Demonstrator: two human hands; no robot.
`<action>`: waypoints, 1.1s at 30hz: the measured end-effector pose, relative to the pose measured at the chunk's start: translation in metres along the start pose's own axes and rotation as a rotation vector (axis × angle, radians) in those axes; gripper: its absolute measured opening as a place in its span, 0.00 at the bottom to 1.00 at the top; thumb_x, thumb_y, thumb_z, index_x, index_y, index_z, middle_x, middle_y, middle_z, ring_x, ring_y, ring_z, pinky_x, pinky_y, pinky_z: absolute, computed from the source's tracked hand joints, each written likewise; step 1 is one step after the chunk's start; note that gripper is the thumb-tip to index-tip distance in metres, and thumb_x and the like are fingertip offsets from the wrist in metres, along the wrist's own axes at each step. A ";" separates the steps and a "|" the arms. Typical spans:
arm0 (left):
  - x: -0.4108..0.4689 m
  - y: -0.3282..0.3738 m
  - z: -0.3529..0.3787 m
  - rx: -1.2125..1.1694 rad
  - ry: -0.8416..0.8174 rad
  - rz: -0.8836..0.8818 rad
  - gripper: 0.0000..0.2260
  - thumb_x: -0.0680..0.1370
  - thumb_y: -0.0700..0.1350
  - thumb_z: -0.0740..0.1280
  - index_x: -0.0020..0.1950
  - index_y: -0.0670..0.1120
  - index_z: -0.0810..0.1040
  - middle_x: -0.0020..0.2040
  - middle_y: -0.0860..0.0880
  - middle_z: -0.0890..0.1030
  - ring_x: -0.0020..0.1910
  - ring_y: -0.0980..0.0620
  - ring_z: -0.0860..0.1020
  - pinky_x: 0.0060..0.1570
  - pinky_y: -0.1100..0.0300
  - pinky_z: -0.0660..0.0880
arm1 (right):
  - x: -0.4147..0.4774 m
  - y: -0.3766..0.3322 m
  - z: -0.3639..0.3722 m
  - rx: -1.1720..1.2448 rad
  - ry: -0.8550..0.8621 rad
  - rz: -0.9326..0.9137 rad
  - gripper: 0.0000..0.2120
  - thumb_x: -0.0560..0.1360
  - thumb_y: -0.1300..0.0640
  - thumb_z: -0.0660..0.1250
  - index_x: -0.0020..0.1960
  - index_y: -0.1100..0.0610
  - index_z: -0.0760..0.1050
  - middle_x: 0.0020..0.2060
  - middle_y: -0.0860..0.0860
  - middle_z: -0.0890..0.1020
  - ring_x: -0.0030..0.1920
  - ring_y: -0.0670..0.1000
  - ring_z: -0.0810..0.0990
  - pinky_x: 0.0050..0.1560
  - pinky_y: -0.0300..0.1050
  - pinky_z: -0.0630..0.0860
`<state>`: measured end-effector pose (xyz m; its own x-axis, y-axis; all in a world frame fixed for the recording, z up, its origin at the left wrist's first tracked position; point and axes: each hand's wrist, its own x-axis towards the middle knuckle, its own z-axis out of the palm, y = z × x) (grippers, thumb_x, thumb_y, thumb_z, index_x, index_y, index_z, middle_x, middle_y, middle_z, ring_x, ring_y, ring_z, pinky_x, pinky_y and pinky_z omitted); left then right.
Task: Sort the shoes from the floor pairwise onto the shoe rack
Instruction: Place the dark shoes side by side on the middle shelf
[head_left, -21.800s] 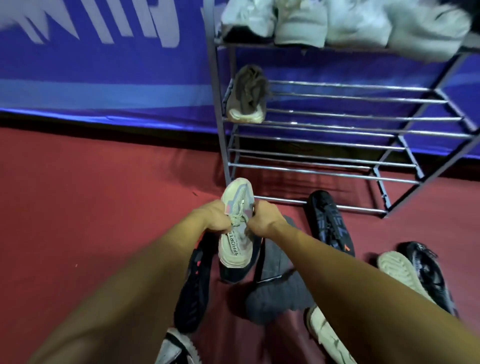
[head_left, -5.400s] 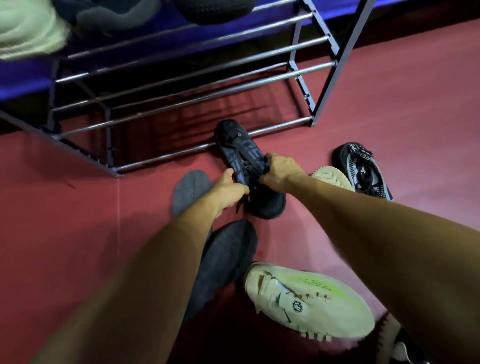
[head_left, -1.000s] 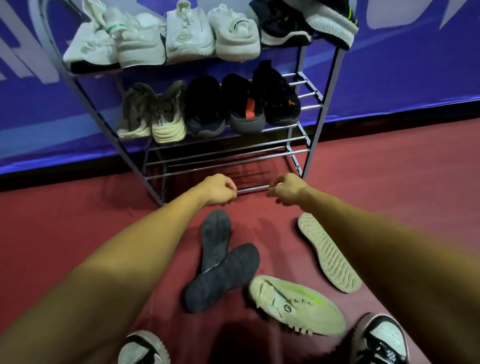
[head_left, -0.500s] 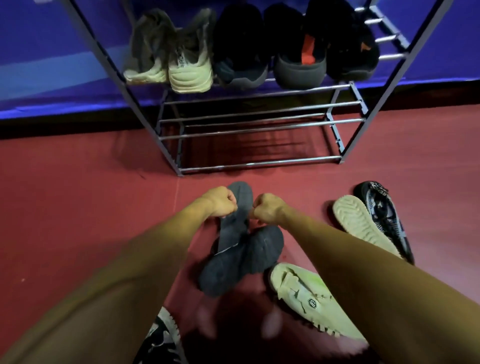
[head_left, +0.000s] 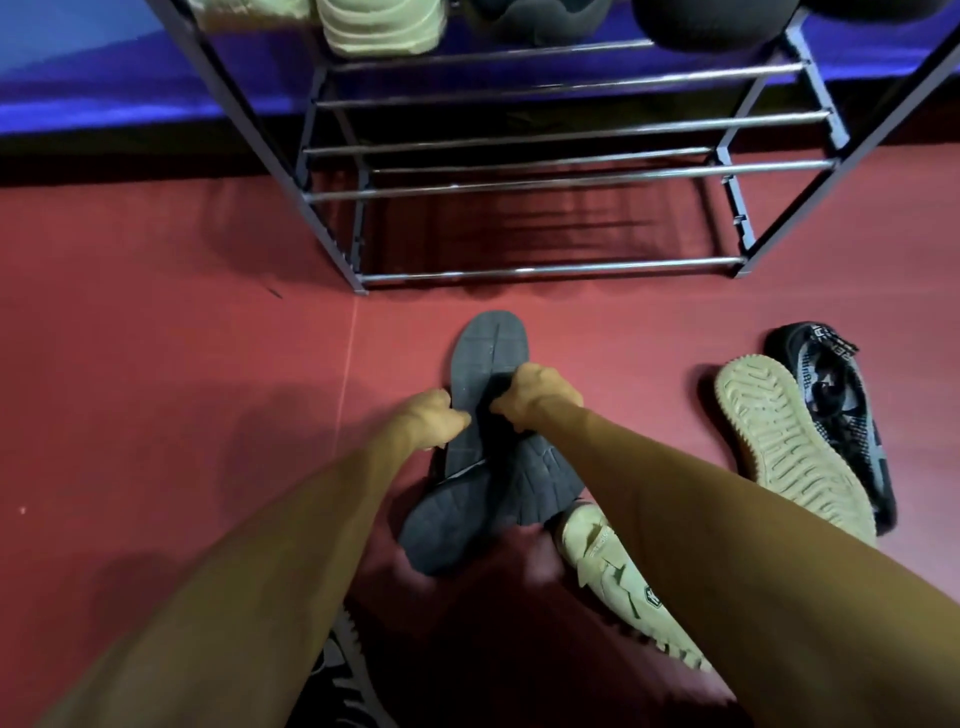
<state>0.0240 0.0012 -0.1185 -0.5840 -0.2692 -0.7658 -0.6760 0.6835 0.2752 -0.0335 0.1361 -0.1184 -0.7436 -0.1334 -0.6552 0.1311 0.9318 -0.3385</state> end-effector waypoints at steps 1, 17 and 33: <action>0.001 -0.001 0.002 -0.022 0.000 0.002 0.09 0.76 0.50 0.63 0.50 0.46 0.73 0.56 0.38 0.82 0.56 0.41 0.81 0.46 0.55 0.75 | 0.000 0.003 0.000 0.004 0.001 0.005 0.23 0.71 0.48 0.71 0.63 0.57 0.77 0.56 0.55 0.82 0.55 0.56 0.83 0.54 0.49 0.80; -0.112 0.063 -0.058 -0.068 0.182 0.231 0.23 0.74 0.46 0.70 0.68 0.50 0.72 0.64 0.48 0.78 0.63 0.47 0.76 0.56 0.61 0.69 | -0.095 0.016 -0.099 0.650 -0.102 -0.101 0.08 0.77 0.56 0.70 0.52 0.60 0.79 0.35 0.58 0.77 0.16 0.45 0.66 0.18 0.30 0.58; -0.264 0.165 -0.120 0.011 0.181 0.722 0.17 0.69 0.51 0.78 0.42 0.48 0.70 0.35 0.48 0.76 0.36 0.49 0.73 0.35 0.58 0.69 | -0.241 0.042 -0.250 0.700 -0.038 -0.234 0.21 0.71 0.37 0.73 0.48 0.53 0.75 0.31 0.49 0.73 0.26 0.44 0.71 0.24 0.36 0.66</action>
<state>0.0126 0.1032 0.1990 -0.9467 0.1431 -0.2884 -0.0916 0.7392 0.6672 -0.0123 0.2923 0.1942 -0.7816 -0.3261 -0.5318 0.3689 0.4458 -0.8156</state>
